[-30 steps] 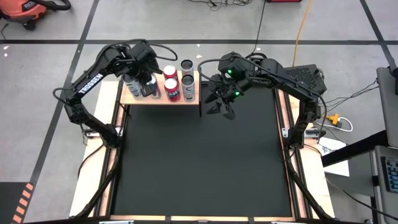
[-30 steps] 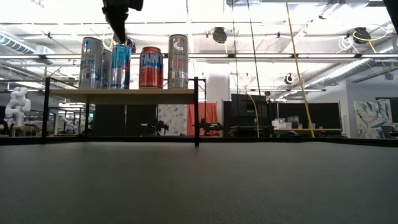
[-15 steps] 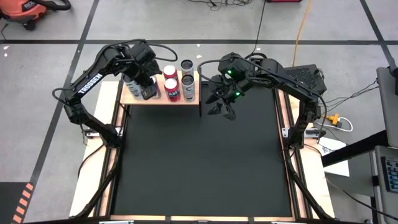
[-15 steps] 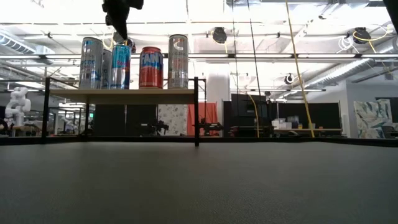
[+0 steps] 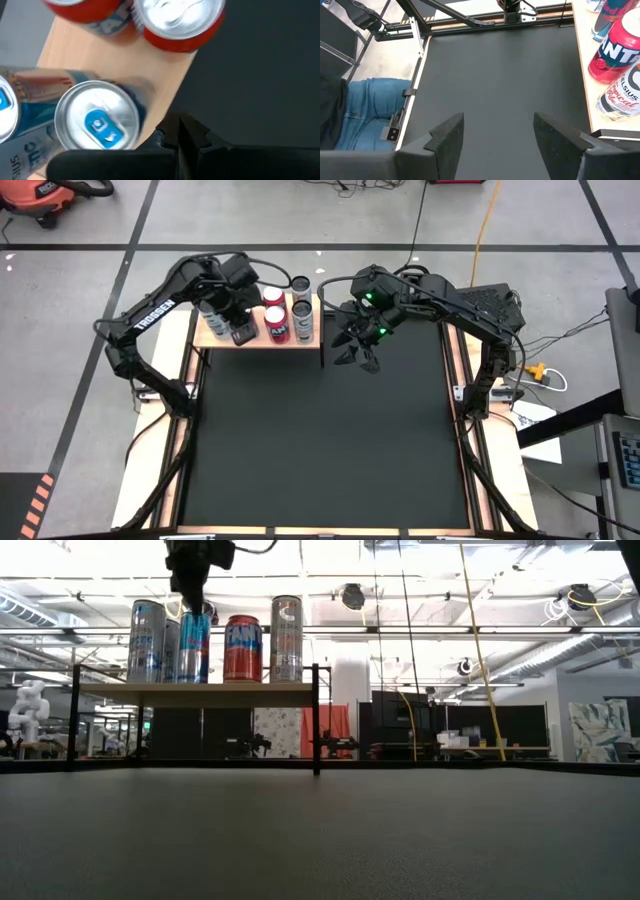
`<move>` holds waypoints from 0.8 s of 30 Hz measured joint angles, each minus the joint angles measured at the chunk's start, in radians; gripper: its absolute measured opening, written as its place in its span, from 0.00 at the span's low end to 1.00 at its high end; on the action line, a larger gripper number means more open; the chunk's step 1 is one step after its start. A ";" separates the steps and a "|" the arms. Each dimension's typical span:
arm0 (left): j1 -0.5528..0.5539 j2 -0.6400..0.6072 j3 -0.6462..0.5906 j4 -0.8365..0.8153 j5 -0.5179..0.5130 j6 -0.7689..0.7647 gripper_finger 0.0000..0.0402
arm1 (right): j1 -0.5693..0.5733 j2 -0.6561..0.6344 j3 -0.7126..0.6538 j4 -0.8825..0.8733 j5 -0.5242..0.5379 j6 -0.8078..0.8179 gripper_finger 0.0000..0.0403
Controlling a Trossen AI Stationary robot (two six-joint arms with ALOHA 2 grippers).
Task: Place canned beverage on shelf
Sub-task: Put the blue soda can aligned with the other blue soda can on the shelf
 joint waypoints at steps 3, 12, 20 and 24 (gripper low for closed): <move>0.001 0.000 -0.014 -0.001 -0.014 0.003 0.00 | 0.000 0.000 0.000 -0.001 0.000 0.000 0.54; 0.001 -0.001 -0.015 0.000 -0.065 0.000 0.00 | 0.000 0.000 0.000 -0.003 0.000 0.000 0.54; 0.002 -0.001 -0.015 0.000 -0.146 0.000 0.00 | 0.000 0.000 0.000 -0.004 0.000 0.000 0.54; 0.002 -0.001 -0.015 0.000 -0.166 -0.001 0.00 | 0.000 0.000 0.000 -0.004 0.000 0.000 0.54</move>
